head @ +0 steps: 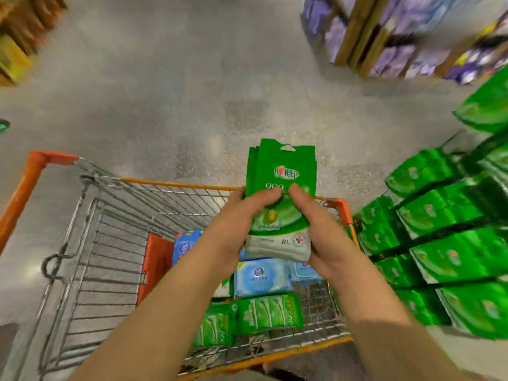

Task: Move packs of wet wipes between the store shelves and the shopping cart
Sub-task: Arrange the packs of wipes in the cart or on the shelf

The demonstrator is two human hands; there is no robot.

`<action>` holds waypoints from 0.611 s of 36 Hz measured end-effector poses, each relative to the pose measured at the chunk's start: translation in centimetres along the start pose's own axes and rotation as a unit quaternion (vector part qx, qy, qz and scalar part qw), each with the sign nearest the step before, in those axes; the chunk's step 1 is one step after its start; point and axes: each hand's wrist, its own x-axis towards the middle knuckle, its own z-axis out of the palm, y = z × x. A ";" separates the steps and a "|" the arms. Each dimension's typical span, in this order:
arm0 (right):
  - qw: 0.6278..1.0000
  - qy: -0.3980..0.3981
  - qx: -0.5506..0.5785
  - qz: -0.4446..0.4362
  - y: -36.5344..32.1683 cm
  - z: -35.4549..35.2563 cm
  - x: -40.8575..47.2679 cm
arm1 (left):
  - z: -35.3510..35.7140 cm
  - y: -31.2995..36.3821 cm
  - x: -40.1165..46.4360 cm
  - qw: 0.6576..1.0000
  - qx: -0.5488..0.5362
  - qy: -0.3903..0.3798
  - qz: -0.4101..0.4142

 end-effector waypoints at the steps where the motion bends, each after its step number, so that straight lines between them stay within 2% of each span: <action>1: 1.000 0.018 0.009 -0.019 -0.2 0.2 -0.9 | 0.6 0.4 -0.6 1.000 0.014 -0.014 0.002; 4: 0.994 0.079 0.013 -0.080 -0.8 0.7 -4.0 | 1.9 0.8 -2.4 0.998 0.036 -0.054 -0.008; 8: 0.986 0.119 0.002 -0.118 -0.5 0.6 -7.8 | 4.0 0.7 -3.4 0.987 0.106 -0.113 -0.031; 9: 0.982 0.134 0.003 -0.131 -0.4 0.4 -8.7 | 4.0 0.4 -3.5 0.979 0.121 -0.165 -0.024; 10: 0.979 0.148 0.006 -0.141 -0.3 0.3 -9.7 | 4.1 0.2 -3.6 0.973 0.112 -0.201 -0.018; 12: 0.973 0.175 0.015 -0.153 -0.1 0.0 -11.7 | 4.6 -0.7 -3.2 0.971 0.066 -0.227 -0.037; 14: 0.964 0.207 0.030 -0.164 0.1 -0.2 -13.9 | 6.5 -1.7 -3.3 0.955 0.103 -0.267 -0.079; 16: 0.953 0.236 0.051 -0.181 0.4 -0.5 -16.1 | 8.7 -2.0 -4.5 0.933 0.169 -0.310 -0.065; 17: 0.949 0.247 0.057 -0.188 0.5 -0.6 -17.1 | 10.4 -1.9 -5.1 0.937 0.220 -0.262 -0.070; 18: 0.943 0.260 0.063 -0.196 0.6 -0.7 -18.2 | 11.3 -2.3 -6.0 0.935 0.232 -0.255 -0.086; 22: 0.921 0.300 0.093 -0.233 1.3 -1.5 -23.3 | 14.4 -3.5 -10.0 0.906 0.266 -0.318 -0.082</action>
